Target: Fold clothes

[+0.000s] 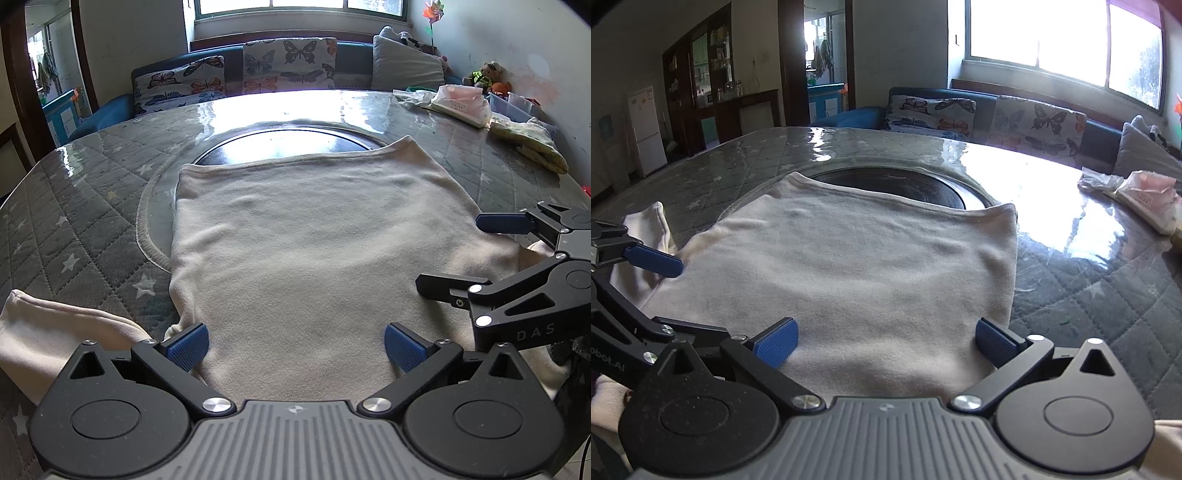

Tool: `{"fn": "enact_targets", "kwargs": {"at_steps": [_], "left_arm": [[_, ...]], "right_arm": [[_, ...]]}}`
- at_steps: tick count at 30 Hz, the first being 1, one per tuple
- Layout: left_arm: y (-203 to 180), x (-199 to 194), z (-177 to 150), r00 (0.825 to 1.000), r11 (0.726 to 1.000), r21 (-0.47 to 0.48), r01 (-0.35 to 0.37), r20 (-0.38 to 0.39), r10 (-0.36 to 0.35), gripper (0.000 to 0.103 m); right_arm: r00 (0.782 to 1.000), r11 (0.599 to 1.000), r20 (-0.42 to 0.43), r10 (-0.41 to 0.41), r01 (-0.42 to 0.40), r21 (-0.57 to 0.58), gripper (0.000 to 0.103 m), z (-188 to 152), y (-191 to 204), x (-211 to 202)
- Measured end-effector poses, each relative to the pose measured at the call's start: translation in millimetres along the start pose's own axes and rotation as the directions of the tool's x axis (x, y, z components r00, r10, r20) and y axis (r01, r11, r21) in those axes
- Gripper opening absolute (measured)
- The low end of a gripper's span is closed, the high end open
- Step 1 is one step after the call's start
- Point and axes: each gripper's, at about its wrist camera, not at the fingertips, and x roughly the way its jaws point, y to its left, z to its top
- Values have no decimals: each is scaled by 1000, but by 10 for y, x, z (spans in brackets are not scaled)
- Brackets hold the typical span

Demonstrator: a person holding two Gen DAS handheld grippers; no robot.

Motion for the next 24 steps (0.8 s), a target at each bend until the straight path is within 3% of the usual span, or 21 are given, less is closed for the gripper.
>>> {"fn": "enact_targets", "kwargs": {"at_steps": [14, 24], "left_arm": [[-6, 6, 1, 1000, 1000, -1, 3, -4, -3, 103], [-12, 0, -16, 1000, 1000, 1, 1, 4, -1, 103]], "right_arm": [[1000, 1000, -2, 6, -6, 8, 103, -18, 1, -58], [997, 996, 66, -28, 22, 84, 103, -12, -91, -494]]}}
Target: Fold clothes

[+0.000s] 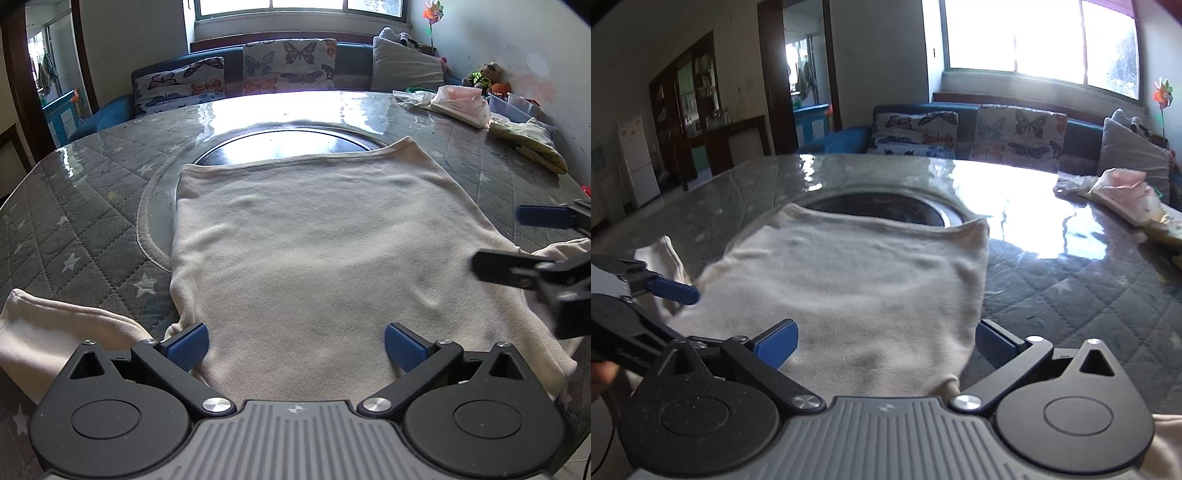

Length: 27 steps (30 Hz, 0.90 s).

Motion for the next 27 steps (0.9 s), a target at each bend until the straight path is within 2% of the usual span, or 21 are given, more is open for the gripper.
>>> {"fn": "enact_targets", "kwargs": {"at_steps": [13, 23, 27], "left_arm": [[-66, -67, -6, 1000, 1000, 17, -26, -8, 26, 103], [-104, -256, -45, 1000, 1000, 17, -21, 9, 21, 103], [-191, -312, -47, 1000, 999, 40, 0, 19, -1, 103]], "right_arm": [[995, 993, -13, -95, 95, 73, 103, -270, -177, -456], [988, 979, -31, -150, 153, 131, 103, -452, -271, -606], [983, 971, -23, -180, 181, 153, 103, -515, -334, -706]]}}
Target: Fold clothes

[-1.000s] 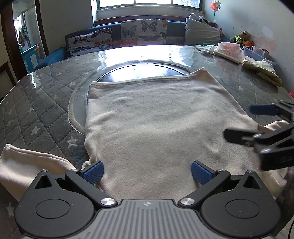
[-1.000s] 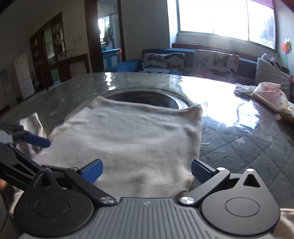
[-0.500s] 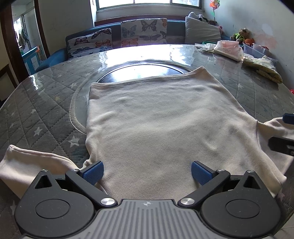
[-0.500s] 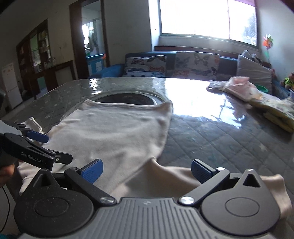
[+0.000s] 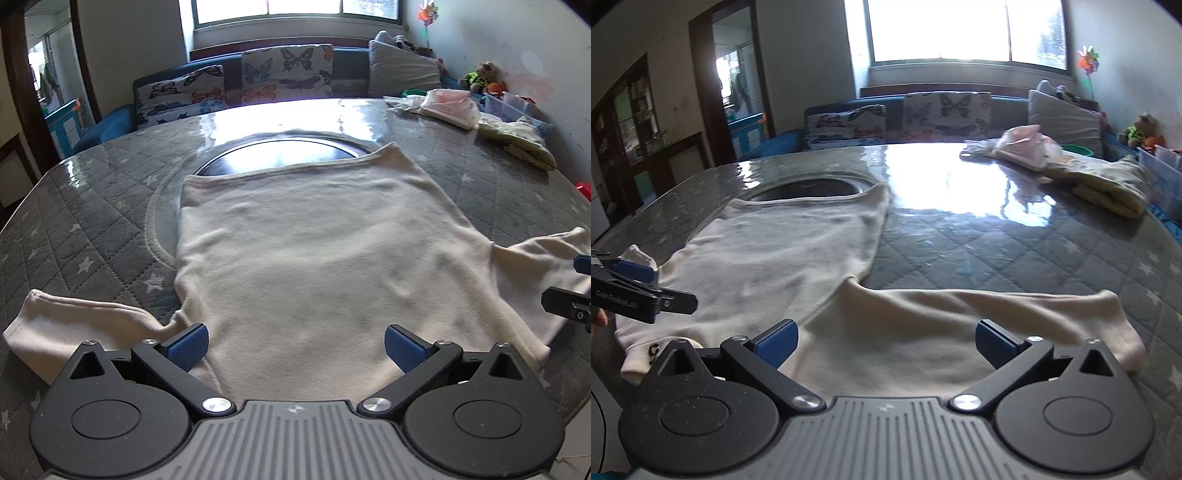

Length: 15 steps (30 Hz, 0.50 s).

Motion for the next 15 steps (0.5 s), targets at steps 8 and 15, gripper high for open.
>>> {"fn": "enact_targets", "kwargs": {"at_steps": [8, 15], "left_arm": [[-239, -41, -13, 999, 997, 59, 54, 3, -54, 103], [-356, -19, -103, 997, 991, 110, 80, -22, -78, 103]], "right_arm": [[997, 997, 0, -80, 80, 23, 103, -83, -220, -107], [991, 990, -38, -132, 133, 37, 103, -177, -401, -57]]}}
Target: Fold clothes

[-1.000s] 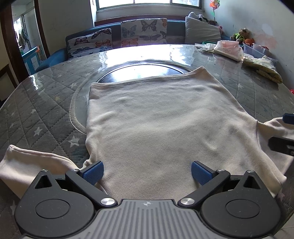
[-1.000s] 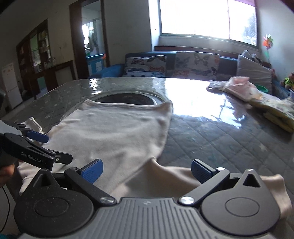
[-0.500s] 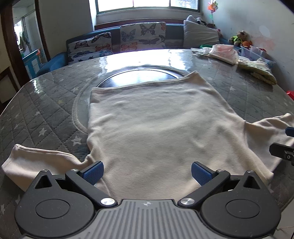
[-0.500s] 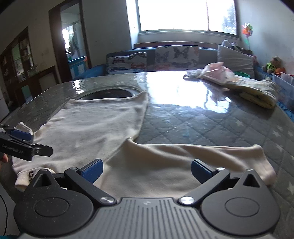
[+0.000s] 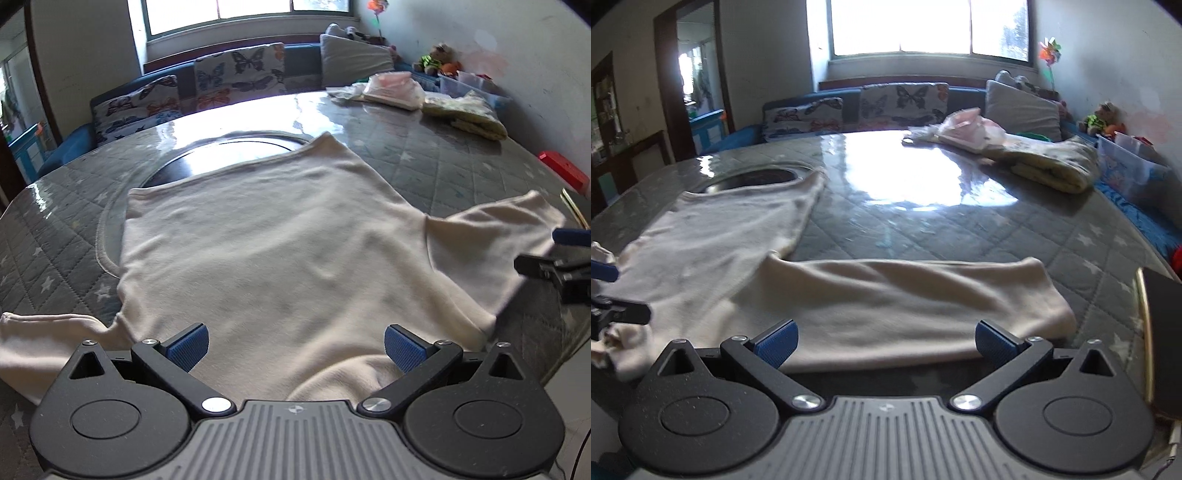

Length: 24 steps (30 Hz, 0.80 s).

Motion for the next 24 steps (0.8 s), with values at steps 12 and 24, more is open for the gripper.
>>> {"fn": "enact_targets", "kwargs": {"at_steps": [12, 24], "left_arm": [[7, 30, -77, 999, 999, 29, 41, -14, -40, 103], [-34, 8, -15, 998, 998, 36, 48, -31, -47, 103]], "right_arm": [[997, 997, -12, -76, 76, -23, 103, 36, -175, 120], [996, 995, 10, -88, 88, -44, 103, 128, -144, 82]]}}
